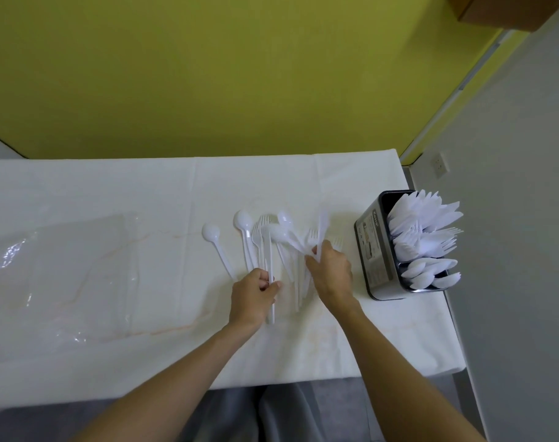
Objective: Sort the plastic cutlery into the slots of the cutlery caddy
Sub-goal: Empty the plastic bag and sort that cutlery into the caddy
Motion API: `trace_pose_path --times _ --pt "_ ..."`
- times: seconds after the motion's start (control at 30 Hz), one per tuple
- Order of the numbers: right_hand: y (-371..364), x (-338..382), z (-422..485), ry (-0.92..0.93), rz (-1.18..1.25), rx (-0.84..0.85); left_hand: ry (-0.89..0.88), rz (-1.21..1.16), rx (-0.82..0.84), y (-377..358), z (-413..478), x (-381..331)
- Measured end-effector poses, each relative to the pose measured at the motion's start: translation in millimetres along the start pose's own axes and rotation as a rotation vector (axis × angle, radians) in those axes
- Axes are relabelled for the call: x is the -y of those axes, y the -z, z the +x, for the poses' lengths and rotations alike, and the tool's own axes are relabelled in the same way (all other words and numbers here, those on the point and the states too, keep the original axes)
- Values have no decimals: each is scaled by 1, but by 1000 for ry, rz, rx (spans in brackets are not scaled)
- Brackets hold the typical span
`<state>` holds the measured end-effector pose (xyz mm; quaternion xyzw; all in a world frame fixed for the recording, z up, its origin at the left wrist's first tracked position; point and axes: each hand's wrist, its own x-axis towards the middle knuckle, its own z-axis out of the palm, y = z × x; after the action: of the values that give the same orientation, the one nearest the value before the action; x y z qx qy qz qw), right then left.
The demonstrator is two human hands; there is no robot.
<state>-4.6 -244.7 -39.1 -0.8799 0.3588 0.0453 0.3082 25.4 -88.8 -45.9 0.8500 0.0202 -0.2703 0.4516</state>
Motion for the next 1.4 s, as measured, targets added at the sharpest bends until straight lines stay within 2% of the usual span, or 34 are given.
trace_pose_path --times 0.1,0.17,0.27,0.37,0.57,0.8,0.87,1.03,1.23,1.4 --pt "4 -15 -12 -166 266 -79 -4 -16 12 2 -3 4" --pt "4 -21 -18 -213 304 -81 -4 -7 14 3 -5 4" --pt "2 -17 -26 -153 298 -143 -11 -22 1 4 -5 5" --pt "-7 -2 -33 -92 264 -73 -1 -60 -40 8 -5 9" --pt "-20 13 -35 -177 122 25 22 -120 -85 18 -10 19" --pt "-22 12 -29 -275 79 104 26 -142 -67 32 -15 20" --pt "-18 13 -29 -281 61 168 23 -146 -65 35 -15 21" --pt "-13 12 -32 -259 35 189 25 -128 -38 41 -14 24" --pt "-9 9 -33 -250 136 38 23 -94 40 46 -14 28" --pt "-15 19 -34 -142 52 20 23 -68 41 46 -18 33"
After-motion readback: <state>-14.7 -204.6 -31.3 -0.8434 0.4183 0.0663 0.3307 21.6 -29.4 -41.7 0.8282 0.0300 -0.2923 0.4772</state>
